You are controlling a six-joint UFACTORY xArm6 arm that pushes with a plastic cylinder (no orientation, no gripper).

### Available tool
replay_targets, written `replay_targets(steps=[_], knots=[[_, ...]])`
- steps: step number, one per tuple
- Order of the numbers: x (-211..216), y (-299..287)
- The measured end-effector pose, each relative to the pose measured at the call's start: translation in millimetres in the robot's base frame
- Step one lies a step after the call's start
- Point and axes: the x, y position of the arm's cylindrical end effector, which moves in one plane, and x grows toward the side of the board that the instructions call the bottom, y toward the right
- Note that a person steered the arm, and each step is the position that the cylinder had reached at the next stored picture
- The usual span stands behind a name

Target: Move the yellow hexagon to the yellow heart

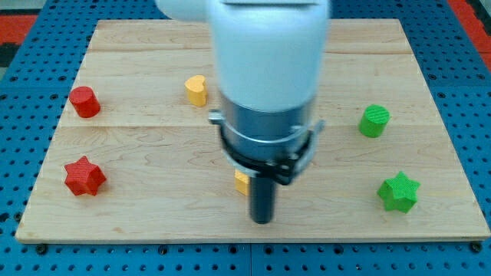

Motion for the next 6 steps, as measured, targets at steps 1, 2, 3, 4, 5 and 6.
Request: replay_targets(steps=[1,2,3,4,5,6], knots=[[-32.1,-15.4],[-71.3,-63.1],[-112.6,-81.3],[-155.5,-81.6],[-180.6,-81.5],[-199.3,-74.8]])
